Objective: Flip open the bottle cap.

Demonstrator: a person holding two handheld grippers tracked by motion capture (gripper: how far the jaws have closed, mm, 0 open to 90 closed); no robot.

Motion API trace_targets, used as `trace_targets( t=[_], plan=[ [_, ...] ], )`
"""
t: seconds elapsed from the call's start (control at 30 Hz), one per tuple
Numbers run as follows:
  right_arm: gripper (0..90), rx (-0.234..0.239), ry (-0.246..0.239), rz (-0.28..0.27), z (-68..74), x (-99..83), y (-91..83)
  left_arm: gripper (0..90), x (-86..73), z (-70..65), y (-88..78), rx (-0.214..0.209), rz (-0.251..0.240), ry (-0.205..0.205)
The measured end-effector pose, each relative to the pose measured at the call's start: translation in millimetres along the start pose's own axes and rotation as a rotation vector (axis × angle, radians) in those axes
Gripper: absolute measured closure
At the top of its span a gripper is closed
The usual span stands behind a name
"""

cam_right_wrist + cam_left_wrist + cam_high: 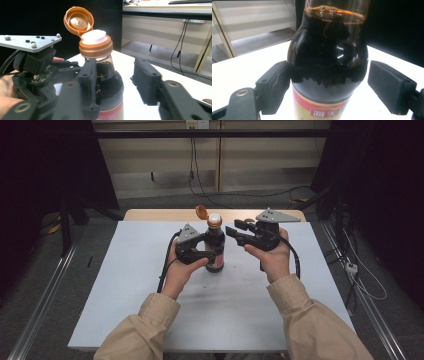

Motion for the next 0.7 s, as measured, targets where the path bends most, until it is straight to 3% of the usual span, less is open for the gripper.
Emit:
trace_targets(
  t=[0.23, 0.33, 0.53, 0.7],
  plan=[
    [38.7, 0.0, 0.0, 0.015, -0.9, -7.5, -3.1, 14.3, 1.5, 3.8, -8.1, -0.003, -0.005, -0.019],
    [35.4, -0.004, 0.006, 0.017, -1.7, -10.7, -5.4, 13.2, 2.4, 5.7, -12.5, 0.0, 0.003, -0.001],
    [29.2, 0.002, 0.016, 0.021, -1.6, -18.4, -9.1, 12.1, 8.6, 6.3, -19.7, -0.011, -0.024, -0.014],
    [26.6, 0.009, 0.015, 0.026, -0.8, -22.7, -10.9, 11.4, 9.4, 4.9, -23.4, -0.021, -0.017, -0.003]
  ],
)
Point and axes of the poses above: each handheld gripper's, and its own axes: y roughly forward along the jaws, x roughly out of its top, z roughly to its left, the point moved 8 cm from there along y, roughly forward along the jaws, and after that the axes turned 13 degrees about -z, right-handed, at the moved point
